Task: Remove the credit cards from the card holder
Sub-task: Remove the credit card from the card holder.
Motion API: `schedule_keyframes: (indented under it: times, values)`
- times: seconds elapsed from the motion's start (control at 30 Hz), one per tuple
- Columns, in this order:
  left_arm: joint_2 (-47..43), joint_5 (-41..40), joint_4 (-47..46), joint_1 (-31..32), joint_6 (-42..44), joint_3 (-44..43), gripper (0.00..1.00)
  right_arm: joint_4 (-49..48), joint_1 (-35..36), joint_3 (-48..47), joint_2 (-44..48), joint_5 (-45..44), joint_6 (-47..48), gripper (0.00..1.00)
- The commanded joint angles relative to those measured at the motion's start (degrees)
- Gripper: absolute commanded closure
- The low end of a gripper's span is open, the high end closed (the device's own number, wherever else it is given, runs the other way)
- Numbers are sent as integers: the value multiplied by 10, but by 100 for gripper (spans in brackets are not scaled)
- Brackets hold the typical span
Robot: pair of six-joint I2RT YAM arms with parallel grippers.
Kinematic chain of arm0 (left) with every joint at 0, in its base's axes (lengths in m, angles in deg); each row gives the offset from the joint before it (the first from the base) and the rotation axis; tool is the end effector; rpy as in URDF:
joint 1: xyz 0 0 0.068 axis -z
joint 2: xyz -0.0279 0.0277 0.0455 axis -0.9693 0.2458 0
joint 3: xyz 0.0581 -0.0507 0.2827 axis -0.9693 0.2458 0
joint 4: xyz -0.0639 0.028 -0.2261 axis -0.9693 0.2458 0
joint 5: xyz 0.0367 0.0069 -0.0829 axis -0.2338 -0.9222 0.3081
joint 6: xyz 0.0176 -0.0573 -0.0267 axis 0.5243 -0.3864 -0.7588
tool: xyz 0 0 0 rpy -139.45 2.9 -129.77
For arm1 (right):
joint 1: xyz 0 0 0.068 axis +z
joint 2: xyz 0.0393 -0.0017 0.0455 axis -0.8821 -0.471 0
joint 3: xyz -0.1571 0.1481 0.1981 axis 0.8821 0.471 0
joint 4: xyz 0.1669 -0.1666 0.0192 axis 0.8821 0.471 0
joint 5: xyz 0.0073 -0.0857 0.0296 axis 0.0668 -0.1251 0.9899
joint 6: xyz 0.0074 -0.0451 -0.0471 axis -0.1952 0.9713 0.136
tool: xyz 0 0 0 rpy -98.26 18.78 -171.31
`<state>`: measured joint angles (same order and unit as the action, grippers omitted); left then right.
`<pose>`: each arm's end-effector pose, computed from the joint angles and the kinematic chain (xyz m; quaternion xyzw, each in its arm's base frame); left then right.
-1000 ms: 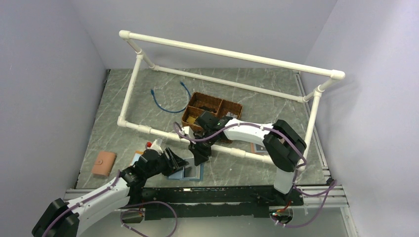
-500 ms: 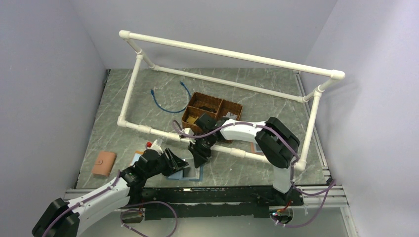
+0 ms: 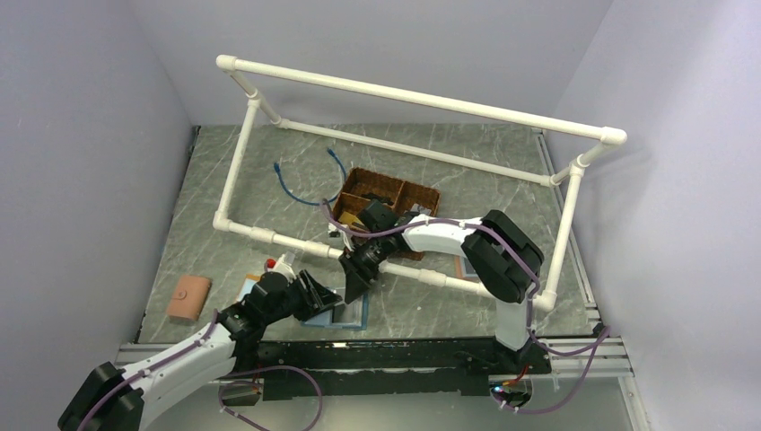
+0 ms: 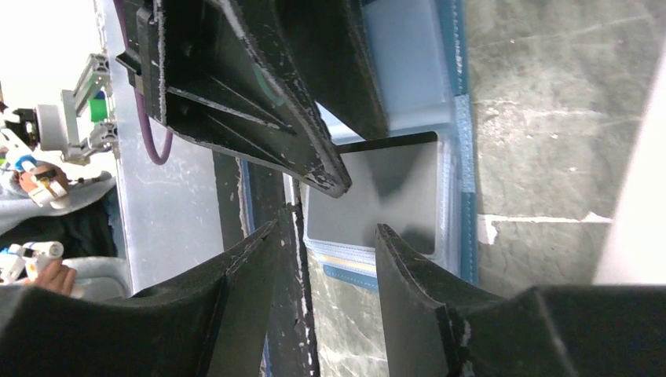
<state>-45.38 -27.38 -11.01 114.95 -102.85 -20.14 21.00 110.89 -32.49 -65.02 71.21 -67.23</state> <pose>0.0809 -0.0771 0.1388 -0.1922 0.8485 -0.4405 0.2216 0.2065 0.3015 0.1861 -0.4687 0.7315 0.4948 0.0196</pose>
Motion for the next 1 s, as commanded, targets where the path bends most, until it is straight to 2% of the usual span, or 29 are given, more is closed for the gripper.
schedule_keyframes:
  times: [0.0,0.13,0.33,0.53,0.77,0.97]
  values:
    - [-5,-3,12,-1,4,-2,46,-33,-6,3,4,9,-38,49]
    - [8,-3,46,-1,22,-22,42,17,-8,-19,11,-34,11,49]
    - [44,-7,88,-1,33,-52,44,30,-4,-11,3,-70,-1,47]
    - [54,-19,83,-1,24,-44,46,38,-1,-15,12,-115,-5,42]
    - [54,-20,89,-1,28,-48,45,38,8,-15,4,-112,-13,39]
    - [47,-23,94,-1,25,-42,45,50,12,-23,6,-163,-1,34]
